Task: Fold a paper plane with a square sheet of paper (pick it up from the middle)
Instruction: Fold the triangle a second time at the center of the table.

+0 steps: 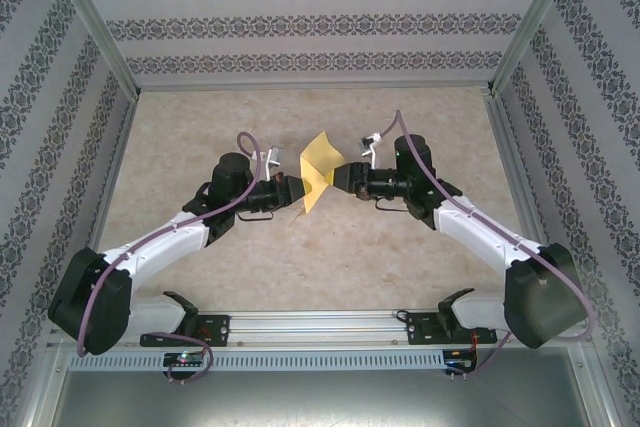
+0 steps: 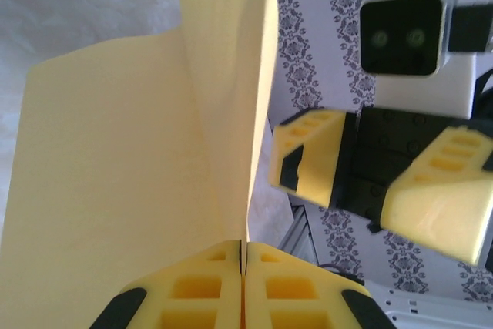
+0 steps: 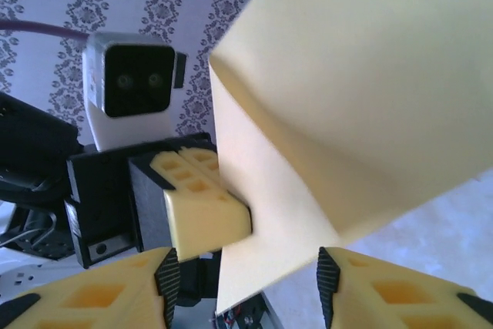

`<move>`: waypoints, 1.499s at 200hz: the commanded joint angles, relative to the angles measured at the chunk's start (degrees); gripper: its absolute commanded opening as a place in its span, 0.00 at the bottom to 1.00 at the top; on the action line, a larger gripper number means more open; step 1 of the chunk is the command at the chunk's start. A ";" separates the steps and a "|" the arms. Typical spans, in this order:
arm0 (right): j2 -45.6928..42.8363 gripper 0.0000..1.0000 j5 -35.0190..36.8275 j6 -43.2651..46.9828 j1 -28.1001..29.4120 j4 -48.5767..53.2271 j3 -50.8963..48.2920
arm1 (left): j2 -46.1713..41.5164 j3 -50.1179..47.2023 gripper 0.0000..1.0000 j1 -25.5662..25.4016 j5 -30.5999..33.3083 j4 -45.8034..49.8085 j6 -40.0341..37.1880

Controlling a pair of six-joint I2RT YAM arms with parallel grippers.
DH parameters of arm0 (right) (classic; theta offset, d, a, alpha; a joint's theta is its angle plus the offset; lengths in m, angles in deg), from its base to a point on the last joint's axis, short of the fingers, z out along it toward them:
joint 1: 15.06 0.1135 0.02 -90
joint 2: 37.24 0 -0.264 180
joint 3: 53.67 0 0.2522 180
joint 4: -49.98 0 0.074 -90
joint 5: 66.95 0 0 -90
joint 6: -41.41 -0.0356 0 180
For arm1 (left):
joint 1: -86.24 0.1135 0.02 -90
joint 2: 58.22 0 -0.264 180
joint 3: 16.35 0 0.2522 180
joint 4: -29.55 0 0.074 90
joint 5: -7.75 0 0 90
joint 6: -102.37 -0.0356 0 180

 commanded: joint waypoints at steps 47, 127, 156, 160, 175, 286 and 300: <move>-0.62 0.61 5.42 -10.76 4.47 -9.52 -6.02 | 2.53 -0.83 0.09 -0.47 2.03 -9.04 4.90; 5.15 0.57 5.63 -14.62 7.50 -15.39 -4.62 | 5.18 -1.34 0.09 -0.47 1.15 -14.92 8.84; 5.74 0.52 5.11 -15.60 7.81 -17.17 -4.00 | 5.59 -1.73 0.09 -0.47 1.14 -15.00 9.00; 5.72 0.52 5.03 -15.75 7.89 -17.34 -3.95 | 5.64 -1.74 0.09 -0.51 1.15 -14.98 9.02; 5.43 0.46 4.95 -15.74 7.81 -17.30 -3.95 | 5.55 -1.96 0.09 -0.48 1.23 -14.59 8.67; 4.66 0.18 4.62 -15.54 7.28 -16.15 -4.34 | 5.67 -2.06 0.19 -0.47 0.78 -13.46 8.10; 4.48 0.16 4.60 -15.32 7.13 -15.84 -4.44 | 5.65 -2.12 0.20 -0.47 0.63 -13.66 8.18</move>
